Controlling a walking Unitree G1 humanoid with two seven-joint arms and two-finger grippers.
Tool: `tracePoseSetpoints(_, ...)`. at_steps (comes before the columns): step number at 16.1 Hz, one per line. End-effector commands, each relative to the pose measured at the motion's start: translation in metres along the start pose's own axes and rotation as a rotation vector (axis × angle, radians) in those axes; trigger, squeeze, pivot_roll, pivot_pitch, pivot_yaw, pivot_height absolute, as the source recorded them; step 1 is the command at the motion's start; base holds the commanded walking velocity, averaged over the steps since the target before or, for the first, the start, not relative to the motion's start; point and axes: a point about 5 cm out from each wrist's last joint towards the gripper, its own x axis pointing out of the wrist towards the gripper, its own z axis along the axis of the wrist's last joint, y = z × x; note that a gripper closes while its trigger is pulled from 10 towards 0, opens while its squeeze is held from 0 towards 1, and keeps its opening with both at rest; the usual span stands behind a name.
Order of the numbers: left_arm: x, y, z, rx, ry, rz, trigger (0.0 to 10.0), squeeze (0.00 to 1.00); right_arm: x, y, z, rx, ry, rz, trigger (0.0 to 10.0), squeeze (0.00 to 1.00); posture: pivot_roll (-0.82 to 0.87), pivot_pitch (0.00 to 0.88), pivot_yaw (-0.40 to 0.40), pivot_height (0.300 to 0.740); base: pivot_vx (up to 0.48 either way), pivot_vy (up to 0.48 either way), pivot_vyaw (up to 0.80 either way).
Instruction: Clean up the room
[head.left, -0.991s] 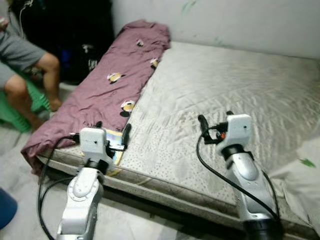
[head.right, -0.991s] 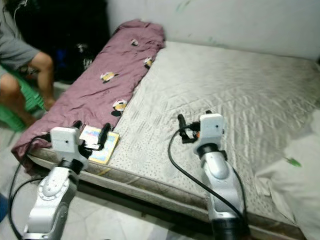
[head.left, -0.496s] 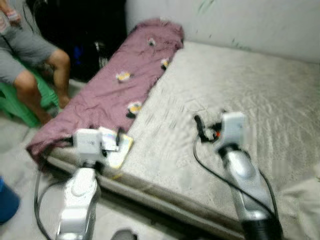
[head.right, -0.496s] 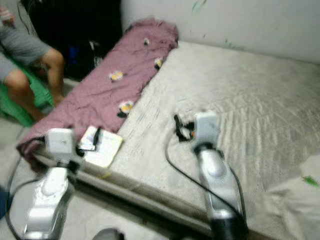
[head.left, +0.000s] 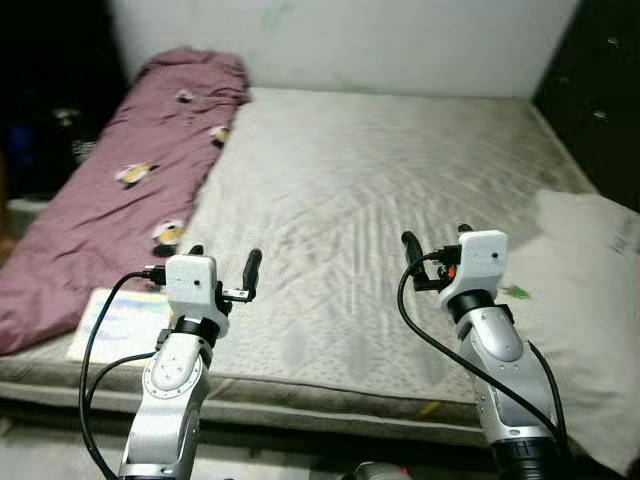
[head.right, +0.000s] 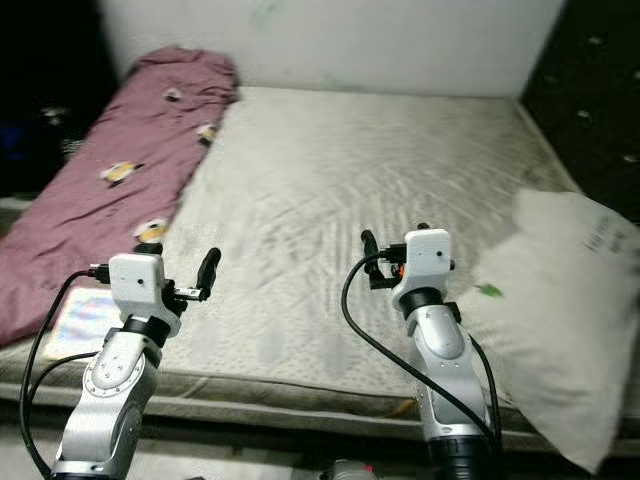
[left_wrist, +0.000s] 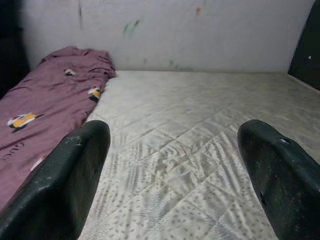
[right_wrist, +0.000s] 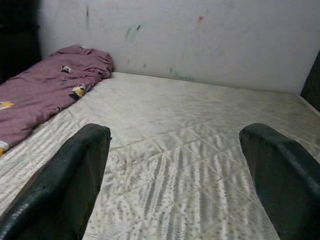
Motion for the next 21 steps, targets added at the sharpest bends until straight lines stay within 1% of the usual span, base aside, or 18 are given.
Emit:
tracePoseSetpoints(1,0.0,0.0046,0.0026,0.008,-0.007,0.017,10.0,0.0,0.0031,0.002,0.0046,0.0,-0.015,0.006,10.0,0.0,-0.07,0.0,0.01,0.74,0.0,-0.337,0.0)
tracePoseSetpoints(21,-0.0003,0.0036,0.0027,0.008,-0.004,0.012,10.0,0.0,0.0027,0.0019,0.0037,-0.002,-0.01,0.0,10.0,0.0,-0.07,0.0,0.012,0.74,0.0,-0.343,0.0)
